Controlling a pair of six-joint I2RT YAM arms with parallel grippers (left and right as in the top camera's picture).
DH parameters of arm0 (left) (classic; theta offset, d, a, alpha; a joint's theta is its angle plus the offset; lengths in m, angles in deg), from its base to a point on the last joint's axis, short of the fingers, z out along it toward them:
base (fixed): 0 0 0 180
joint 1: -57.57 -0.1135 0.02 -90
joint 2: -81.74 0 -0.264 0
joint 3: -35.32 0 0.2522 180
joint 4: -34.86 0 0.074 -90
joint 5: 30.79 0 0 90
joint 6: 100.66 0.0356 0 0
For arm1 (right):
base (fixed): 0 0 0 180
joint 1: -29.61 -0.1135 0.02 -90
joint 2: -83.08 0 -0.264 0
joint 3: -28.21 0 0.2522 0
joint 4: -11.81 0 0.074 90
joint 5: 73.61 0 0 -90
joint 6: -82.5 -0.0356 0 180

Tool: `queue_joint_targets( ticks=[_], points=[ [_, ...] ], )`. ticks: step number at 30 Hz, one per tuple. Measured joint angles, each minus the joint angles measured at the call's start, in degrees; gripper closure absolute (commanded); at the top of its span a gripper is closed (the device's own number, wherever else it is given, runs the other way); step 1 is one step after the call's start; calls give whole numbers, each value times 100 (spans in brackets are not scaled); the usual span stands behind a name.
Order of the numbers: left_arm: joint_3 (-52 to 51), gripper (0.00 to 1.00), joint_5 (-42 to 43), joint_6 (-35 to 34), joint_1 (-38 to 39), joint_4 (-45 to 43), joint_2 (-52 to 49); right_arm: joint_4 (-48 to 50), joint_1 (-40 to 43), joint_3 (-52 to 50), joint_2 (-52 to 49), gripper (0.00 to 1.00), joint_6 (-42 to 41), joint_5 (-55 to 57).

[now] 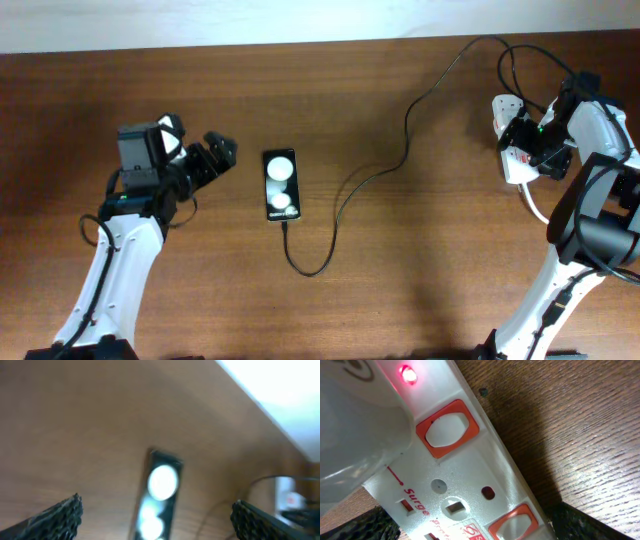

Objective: Plug charger to phone and switch on socket

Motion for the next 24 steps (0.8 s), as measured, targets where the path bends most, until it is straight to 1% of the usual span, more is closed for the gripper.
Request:
queue_joint_targets(
  ticks=[1,2,3,5,7,11,17,20,24],
  points=[
    [-4,1,-243,0,79,98,-2,0,0,0,0,1,0,0],
    [-4,1,-741,2,302,247,0,0,0,0,0,1,0,4],
    [-4,1,-990,2,479,251,0,0,0,0,0,1,2,4],
    [-4,1,-1438,50,789,260,4,0,0,0,0,1,0,4],
    [-4,1,-1606,227,986,260,4,0,0,0,0,1,2,4],
    [-4,1,-1751,741,1196,262,4,0,0,0,0,1,2,4],
    [-4,1,-1773,907,1237,262,4,0,0,0,0,1,0,7],
    [-4,1,-1742,1178,1237,262,4,0,0,0,0,1,2,7],
    [-4,1,-1725,1296,1237,186,9,0,0,0,0,1,0,9]
  ],
)
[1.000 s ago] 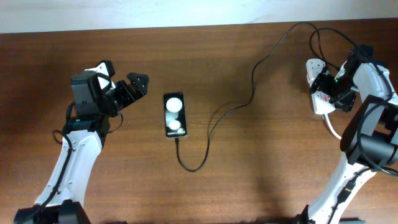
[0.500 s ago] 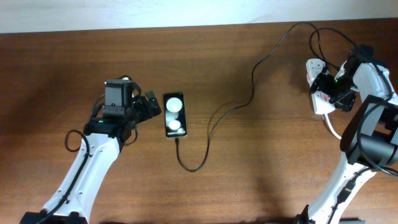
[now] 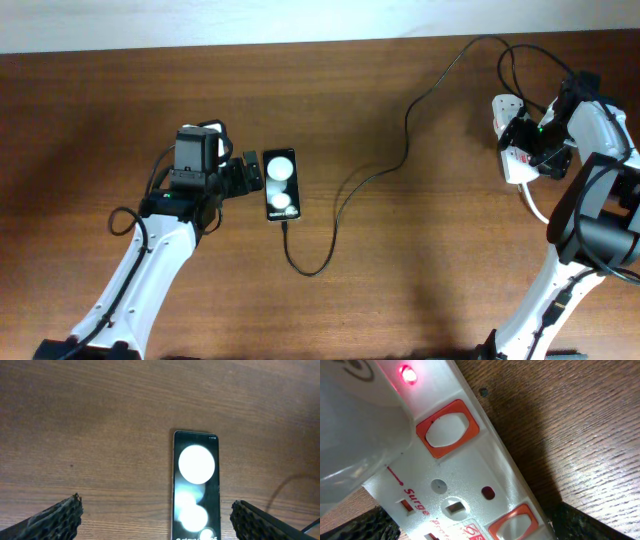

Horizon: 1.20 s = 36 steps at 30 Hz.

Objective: Plug charger to phone and switch on socket

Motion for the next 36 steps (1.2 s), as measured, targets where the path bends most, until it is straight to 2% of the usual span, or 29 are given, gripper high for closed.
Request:
queue_joint_targets(
  ticks=[5,11,20,26,29,33,36],
  points=[
    [0,1,52,129,0,-153,0,0,0,0,0,1,0,2],
    [0,1,782,1088,0,-271,0,0,0,0,0,1,-2,4],
    [0,1,994,1364,2,-304,0,0,0,0,0,1,0,2],
    [-444,1,1034,1751,269,-1504,0,0,0,0,0,1,2,4],
    [-745,1,1038,1836,376,-1805,0,-2,0,0,0,1,4,4],
    [-876,1,1038,1840,376,-1672,2,-2,0,0,0,1,2,4],
    [-903,1,1036,1860,376,-1016,151,0,0,0,0,1,2,7]
  ],
)
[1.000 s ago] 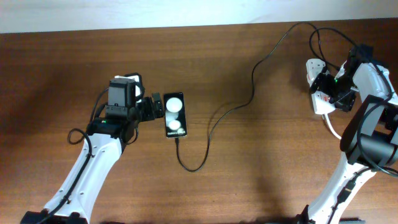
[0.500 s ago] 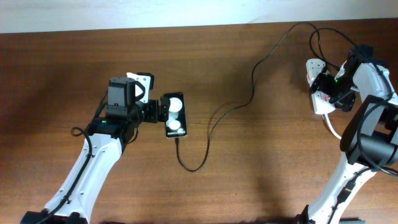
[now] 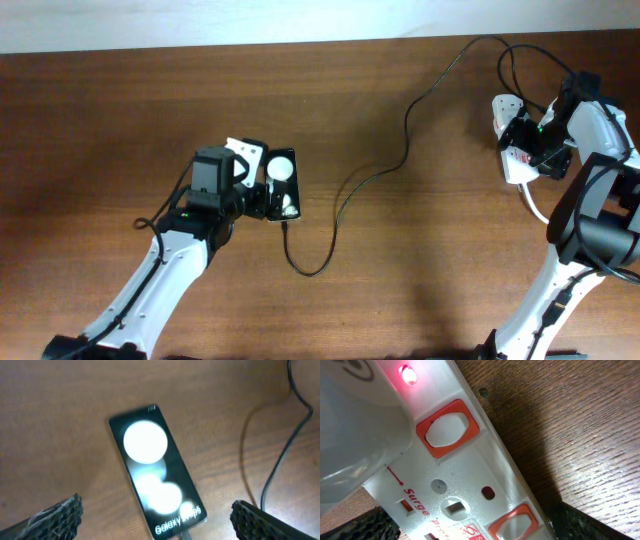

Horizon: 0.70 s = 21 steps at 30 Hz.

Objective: Plug charger to phone and switch on socket

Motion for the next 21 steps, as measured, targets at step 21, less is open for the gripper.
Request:
queue_joint_targets(
  ticks=[21],
  points=[
    [-896,1,455,798,0,-1401,374,0,0,0,0,1,0,0]
  ],
)
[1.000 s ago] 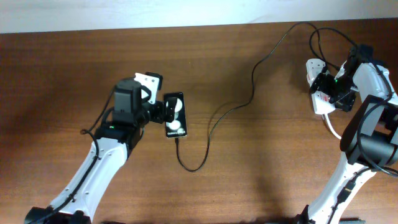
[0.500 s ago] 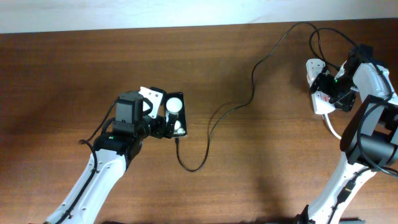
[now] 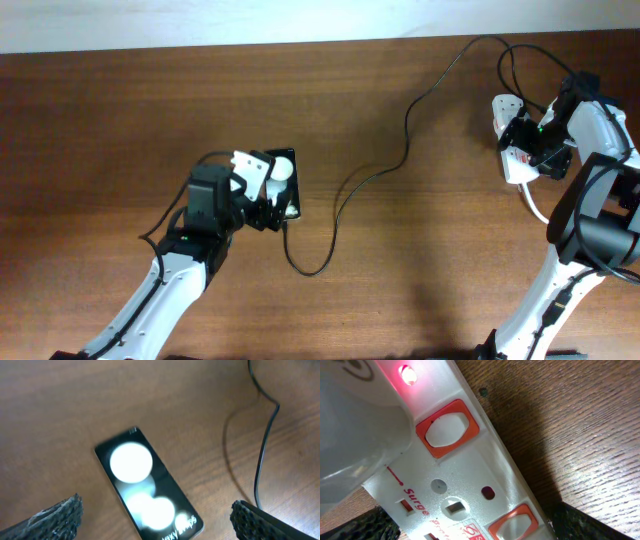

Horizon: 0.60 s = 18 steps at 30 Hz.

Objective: Plug charger to phone and switch on socket

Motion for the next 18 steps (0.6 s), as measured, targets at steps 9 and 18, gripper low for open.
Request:
queue_joint_targets(
  ticks=[9,18],
  points=[
    [-260,1,61,15,0,-155,116,-2,-2,0,0,1,2,0],
    [-264,1,79,37,-57,-149,328,0,0,0,0,1,2,0]
  ],
)
